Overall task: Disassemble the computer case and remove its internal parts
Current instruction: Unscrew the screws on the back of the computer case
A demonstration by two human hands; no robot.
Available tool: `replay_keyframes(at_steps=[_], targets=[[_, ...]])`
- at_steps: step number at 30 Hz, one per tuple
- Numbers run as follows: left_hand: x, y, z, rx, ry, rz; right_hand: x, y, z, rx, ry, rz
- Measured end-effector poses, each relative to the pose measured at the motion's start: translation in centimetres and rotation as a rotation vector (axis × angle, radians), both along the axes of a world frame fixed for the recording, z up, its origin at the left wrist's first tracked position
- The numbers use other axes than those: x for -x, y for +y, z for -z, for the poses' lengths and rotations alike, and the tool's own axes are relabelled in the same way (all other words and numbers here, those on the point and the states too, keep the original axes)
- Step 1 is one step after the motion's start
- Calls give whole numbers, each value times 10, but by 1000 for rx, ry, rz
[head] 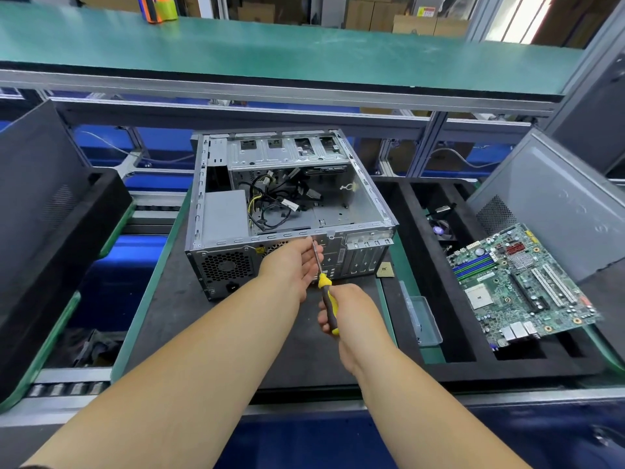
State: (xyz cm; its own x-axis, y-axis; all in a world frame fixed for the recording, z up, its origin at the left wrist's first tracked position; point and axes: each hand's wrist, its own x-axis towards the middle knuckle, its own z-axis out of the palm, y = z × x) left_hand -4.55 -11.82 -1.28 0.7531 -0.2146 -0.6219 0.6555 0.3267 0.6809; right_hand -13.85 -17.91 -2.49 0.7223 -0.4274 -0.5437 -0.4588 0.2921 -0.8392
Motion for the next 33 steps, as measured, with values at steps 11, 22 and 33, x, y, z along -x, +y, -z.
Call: replay_keyframes(at_steps=[11,22,33], targets=[[-2,-3,3,44,-1,-42,9,-3,-1,104,-151,-22],[-2,-7,12,-3,-40,-73,1,-11,-10,-333,0,-16],[-4,-5,11,62,2,-54,2,-10,-7,-116,-43,-95]])
